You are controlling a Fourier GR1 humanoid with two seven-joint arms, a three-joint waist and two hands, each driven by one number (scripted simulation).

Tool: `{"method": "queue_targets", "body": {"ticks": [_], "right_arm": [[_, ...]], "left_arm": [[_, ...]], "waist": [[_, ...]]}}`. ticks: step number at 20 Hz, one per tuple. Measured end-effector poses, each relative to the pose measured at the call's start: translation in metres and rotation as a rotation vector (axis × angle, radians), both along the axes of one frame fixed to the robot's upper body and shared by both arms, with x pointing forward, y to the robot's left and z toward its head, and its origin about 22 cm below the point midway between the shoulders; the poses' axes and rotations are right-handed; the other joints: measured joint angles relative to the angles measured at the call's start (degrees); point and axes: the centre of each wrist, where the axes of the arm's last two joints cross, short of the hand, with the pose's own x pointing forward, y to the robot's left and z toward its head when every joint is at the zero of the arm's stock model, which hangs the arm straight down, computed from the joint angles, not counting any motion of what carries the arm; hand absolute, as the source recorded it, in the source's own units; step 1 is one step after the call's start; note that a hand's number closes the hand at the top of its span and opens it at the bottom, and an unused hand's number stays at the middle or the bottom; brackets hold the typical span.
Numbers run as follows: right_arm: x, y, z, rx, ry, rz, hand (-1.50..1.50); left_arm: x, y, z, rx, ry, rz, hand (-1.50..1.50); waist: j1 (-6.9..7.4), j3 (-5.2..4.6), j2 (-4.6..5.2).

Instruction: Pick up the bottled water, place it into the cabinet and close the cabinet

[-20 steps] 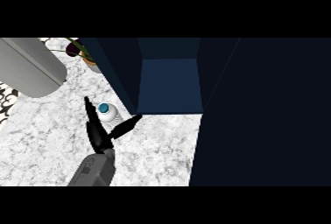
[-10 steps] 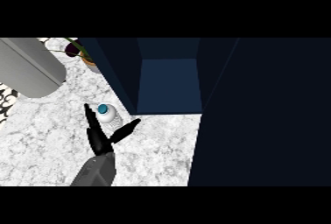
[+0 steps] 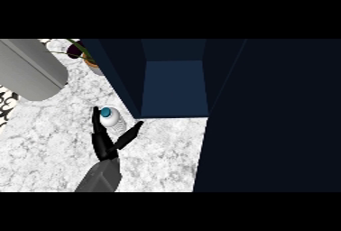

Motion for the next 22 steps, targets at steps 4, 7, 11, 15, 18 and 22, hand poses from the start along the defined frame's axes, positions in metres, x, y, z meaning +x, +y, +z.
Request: {"method": "queue_targets", "body": {"ticks": [4, 7, 11, 15, 18, 22], "right_arm": [[-0.003, 0.002, -0.001, 0.007, 0.012, 0.002, -1.5], [-0.003, 0.0, -0.003, 0.002, 0.006, -0.01, -1.5], [-0.003, 0.0, -0.002, -0.003, 0.007, -0.008, -1.5], [-0.001, -0.002, -0.003, -0.015, 0.007, -0.019, -1.5], [0.001, -0.004, -0.003, -0.025, -0.005, -0.023, -1.5], [-0.001, -0.003, -0.005, -0.019, 0.002, -0.021, -1.5]], "left_arm": [[0.005, 0.003, -0.001, -0.026, -0.031, -0.004, 1.5], [0.003, 0.01, -0.004, -0.038, -0.055, -0.007, 1.5], [0.009, 0.002, -0.002, -0.069, -0.076, -0.013, 1.5], [-0.008, 0.003, -0.011, -0.122, -0.1, -0.162, 1.5], [-0.029, 0.01, -0.02, -0.178, -0.134, -0.327, 1.5], [-0.055, 0.023, -0.025, -0.224, -0.182, -0.435, 1.5]], "waist": [[0.09, 0.02, -0.06], [0.21, 0.06, -0.09], [-0.01, 0.03, -0.05], [0.39, 0.05, -0.31], [0.68, 0.12, -0.48], [0.96, 0.13, -0.5]]}}
